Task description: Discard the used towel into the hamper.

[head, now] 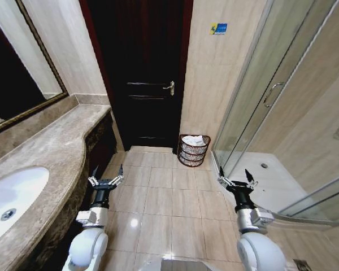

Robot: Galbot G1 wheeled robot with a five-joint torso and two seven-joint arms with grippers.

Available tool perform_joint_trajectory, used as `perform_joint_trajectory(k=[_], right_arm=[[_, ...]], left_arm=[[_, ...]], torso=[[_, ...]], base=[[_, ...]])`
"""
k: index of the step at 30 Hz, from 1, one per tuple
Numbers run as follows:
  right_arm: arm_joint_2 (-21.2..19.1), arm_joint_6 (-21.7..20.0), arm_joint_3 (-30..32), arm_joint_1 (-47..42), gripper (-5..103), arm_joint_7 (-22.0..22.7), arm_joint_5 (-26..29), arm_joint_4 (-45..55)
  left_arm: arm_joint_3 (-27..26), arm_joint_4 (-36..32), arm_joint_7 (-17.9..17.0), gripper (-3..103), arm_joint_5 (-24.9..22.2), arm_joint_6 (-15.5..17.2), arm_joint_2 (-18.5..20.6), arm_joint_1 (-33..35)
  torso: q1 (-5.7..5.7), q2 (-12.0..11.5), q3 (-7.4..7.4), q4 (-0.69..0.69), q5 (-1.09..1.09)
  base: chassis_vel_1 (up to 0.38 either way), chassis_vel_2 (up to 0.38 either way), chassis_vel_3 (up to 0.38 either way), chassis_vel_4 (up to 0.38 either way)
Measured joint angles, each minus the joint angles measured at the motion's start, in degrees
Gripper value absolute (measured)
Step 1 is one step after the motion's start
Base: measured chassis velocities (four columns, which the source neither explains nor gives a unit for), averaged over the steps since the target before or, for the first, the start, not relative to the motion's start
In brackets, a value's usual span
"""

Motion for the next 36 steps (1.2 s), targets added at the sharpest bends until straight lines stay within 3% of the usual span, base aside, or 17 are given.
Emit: perform_joint_trajectory(k=[36], right_arm=[[0.0,0.0,0.0,0.0,100,0.0,0.0,0.0]], left_arm=[[0.0,0.0,0.0,100,0.0,0.0,0.0,0.0]], torso=[[0.00,0.0,0.00,0.00,0.00]], base=[[0.000,0.000,0.000,0.000]])
